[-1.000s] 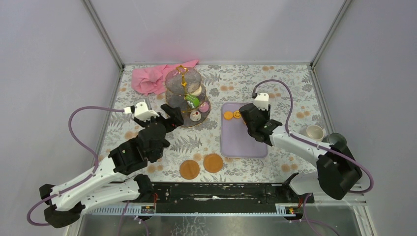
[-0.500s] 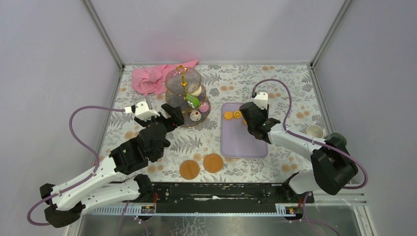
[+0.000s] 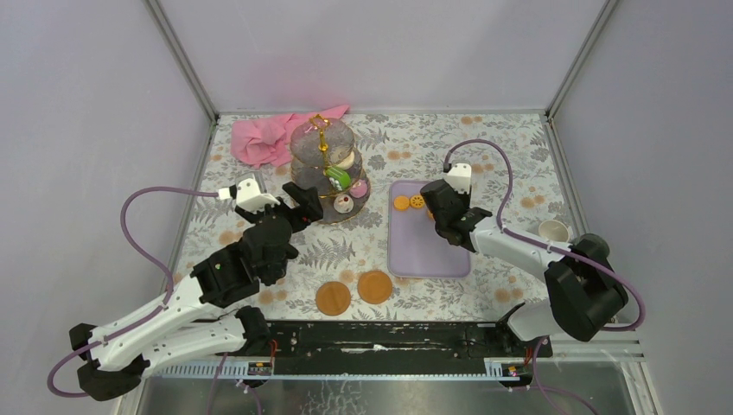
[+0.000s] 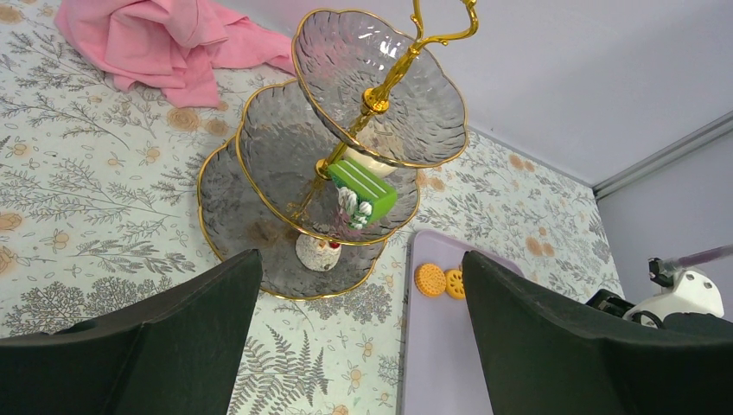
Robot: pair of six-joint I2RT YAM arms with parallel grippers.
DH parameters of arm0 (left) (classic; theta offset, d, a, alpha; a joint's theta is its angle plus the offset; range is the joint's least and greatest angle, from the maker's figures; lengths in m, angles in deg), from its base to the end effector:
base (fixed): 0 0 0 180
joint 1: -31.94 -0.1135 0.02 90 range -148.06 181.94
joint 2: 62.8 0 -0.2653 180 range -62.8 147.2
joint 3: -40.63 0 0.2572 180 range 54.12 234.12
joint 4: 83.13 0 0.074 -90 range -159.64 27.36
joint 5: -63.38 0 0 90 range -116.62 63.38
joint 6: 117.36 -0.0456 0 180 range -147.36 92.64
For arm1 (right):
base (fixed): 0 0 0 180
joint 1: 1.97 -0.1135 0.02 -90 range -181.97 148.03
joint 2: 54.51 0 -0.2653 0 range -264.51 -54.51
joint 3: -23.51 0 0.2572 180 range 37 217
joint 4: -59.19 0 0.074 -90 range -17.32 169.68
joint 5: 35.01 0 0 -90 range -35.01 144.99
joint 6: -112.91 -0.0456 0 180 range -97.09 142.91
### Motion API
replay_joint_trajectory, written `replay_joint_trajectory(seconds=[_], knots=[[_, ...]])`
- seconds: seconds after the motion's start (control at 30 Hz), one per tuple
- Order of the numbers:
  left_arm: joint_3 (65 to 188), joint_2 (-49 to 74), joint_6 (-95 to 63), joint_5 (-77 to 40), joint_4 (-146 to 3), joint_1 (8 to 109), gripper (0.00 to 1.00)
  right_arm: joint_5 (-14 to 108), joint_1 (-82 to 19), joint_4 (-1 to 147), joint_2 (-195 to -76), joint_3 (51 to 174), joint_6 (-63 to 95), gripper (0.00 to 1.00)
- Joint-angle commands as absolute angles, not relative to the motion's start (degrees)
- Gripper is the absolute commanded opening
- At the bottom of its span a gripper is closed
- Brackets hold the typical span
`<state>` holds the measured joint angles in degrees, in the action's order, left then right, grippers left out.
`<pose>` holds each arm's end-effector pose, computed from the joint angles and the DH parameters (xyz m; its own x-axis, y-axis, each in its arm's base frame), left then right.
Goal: Serve the afternoon tea
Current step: Pick up the desert from the tray.
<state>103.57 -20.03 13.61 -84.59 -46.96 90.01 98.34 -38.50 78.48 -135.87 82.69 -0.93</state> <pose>0.1180 -0.1162 0.3553 -0.1226 -0.4608 -0.8790 -0.0812 0.8874 -0.4538 0.2586 0.1526 0.2077 -0.4946 -0.0006 -0.8691 0.1972 0.9738 -0.1129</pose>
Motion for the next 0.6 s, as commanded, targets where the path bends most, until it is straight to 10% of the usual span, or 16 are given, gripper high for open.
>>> replay_joint_trajectory(seconds=[0.0, 0.57], knots=[[103.3, -20.6, 13.2, -86.1, -49.5, 89.8, 0.93, 97.7, -38.2, 79.8, -133.6, 83.8, -1.7, 0.00], [103.4, -21.2, 13.2, -87.5, -49.0, 89.8, 0.93, 97.5, -39.6, 82.3, -127.4, 84.3, 0.0, 0.00]])
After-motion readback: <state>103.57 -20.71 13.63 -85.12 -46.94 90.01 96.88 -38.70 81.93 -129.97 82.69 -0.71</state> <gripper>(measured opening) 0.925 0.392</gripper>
